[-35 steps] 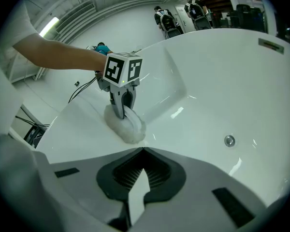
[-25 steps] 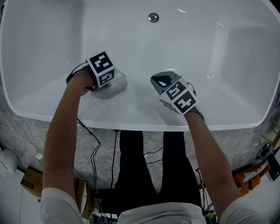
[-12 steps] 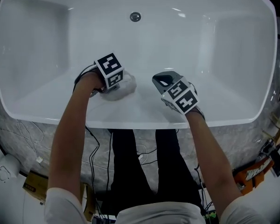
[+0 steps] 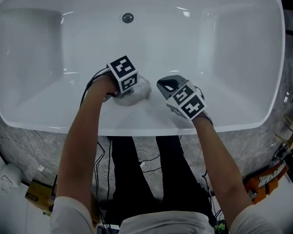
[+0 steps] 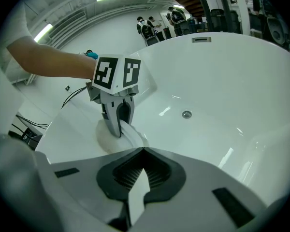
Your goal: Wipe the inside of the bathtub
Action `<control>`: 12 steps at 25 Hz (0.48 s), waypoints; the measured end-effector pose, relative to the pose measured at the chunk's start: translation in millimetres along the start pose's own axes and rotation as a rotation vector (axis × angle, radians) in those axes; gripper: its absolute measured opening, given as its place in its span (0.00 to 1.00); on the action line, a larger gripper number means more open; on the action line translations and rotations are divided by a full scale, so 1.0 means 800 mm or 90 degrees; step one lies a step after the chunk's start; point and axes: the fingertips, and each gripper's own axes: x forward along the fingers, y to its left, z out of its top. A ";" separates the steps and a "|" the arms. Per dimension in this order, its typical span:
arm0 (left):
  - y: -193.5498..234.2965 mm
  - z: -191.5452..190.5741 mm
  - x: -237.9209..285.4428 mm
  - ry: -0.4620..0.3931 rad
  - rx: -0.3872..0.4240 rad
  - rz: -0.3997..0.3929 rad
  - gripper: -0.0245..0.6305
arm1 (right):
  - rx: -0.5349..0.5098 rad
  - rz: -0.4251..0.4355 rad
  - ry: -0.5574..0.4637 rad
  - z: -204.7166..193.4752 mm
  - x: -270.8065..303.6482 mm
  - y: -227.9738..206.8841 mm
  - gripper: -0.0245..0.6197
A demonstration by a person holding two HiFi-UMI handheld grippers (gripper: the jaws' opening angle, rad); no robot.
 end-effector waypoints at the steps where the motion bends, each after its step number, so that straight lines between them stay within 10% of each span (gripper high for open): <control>1: 0.000 0.006 0.003 -0.002 -0.003 0.000 0.18 | 0.003 0.001 -0.001 -0.002 -0.002 -0.003 0.07; 12: 0.047 0.030 0.042 -0.009 -0.101 0.025 0.18 | 0.000 0.018 -0.003 -0.025 0.011 -0.015 0.07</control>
